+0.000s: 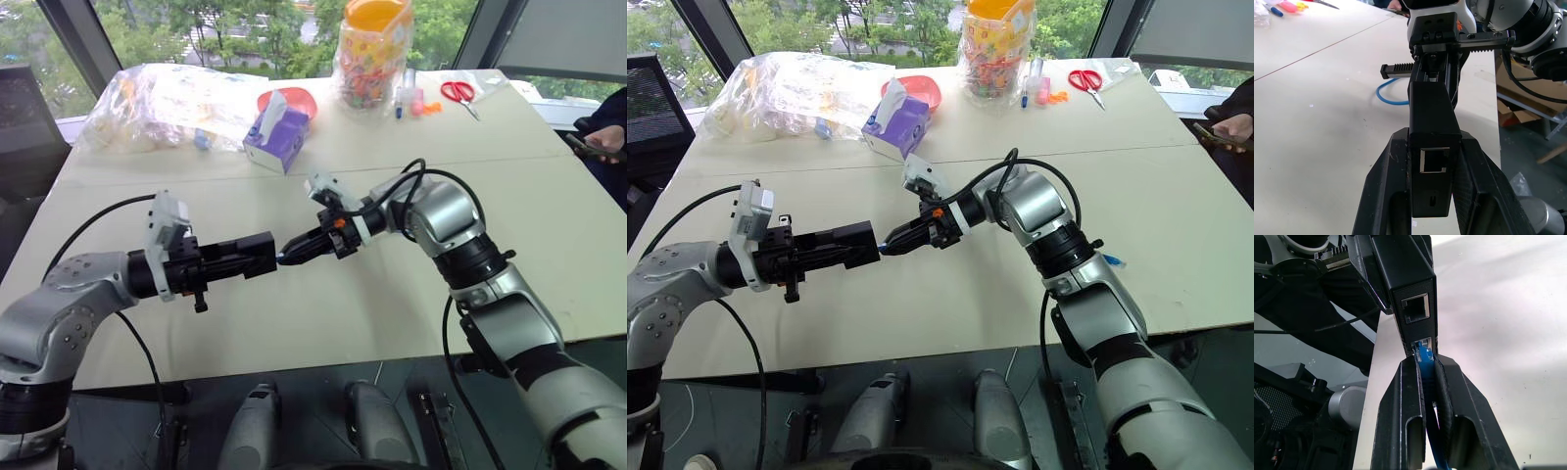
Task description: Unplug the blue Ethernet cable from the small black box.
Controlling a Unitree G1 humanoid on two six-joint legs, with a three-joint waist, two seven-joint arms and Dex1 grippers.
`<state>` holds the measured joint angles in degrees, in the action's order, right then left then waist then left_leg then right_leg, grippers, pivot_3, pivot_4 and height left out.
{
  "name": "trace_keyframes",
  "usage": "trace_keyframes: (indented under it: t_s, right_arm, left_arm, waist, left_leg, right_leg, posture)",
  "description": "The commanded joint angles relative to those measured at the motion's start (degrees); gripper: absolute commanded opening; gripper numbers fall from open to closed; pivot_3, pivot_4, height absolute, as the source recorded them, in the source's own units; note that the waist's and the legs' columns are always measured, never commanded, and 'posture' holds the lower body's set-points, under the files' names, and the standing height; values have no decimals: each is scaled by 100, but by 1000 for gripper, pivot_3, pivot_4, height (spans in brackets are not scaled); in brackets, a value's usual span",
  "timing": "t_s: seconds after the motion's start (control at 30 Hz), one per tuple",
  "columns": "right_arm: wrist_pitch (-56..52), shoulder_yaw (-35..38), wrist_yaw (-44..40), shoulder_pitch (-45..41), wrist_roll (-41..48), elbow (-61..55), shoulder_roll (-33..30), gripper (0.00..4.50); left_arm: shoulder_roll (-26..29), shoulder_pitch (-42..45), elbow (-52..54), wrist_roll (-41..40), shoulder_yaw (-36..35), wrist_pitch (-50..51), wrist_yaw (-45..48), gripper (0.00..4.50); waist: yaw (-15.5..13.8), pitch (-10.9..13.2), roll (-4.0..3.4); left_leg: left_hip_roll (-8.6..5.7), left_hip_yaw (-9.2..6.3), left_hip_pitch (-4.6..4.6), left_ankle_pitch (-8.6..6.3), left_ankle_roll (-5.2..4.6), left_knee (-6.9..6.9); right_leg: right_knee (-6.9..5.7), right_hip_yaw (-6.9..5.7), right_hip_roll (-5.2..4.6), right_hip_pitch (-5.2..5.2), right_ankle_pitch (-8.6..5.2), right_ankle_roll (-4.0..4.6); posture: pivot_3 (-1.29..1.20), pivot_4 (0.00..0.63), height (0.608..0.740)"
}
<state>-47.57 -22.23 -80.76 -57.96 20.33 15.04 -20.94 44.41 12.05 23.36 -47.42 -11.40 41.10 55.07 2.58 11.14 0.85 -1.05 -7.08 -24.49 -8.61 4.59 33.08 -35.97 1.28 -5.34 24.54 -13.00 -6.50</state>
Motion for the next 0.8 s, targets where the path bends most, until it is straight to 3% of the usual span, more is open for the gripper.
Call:
trace_keyframes:
  t_s: [0.03, 0.57, 0.8]
  right_arm:
    - [-21, 96, -51, -197, 120, -78, 49, 46]
    - [311, 570, 256, -247, 14, 1268, -490, 46]
    - [586, 627, 224, -102, 93, 1159, -714, 46]
  left_arm:
    - [48, -36, 187, -55, -57, -56, 31, 498]
    - [122, -42, 435, -808, -324, 314, -198, 498]
    - [139, 6, 420, -820, -224, 287, -245, 498]
  waist:
    - [0, 0, 0]
    - [2, 0, 0]
    - [1, 0, 0]
  left_leg:
    - [0, 0, 0, 0, 0, 0]
    - [0, 0, -2, 0, 0, -1]
    - [0, 0, -2, 0, 0, -1]
  right_leg:
    - [0, 0, 0, 0, 0, 0]
    - [1, 0, 0, 0, 0, 0]
    - [2, 0, 1, 1, 0, 0]
  posture:
    - [0, 150, 728]
    - [0, 150, 728]
    - [0, 150, 728]
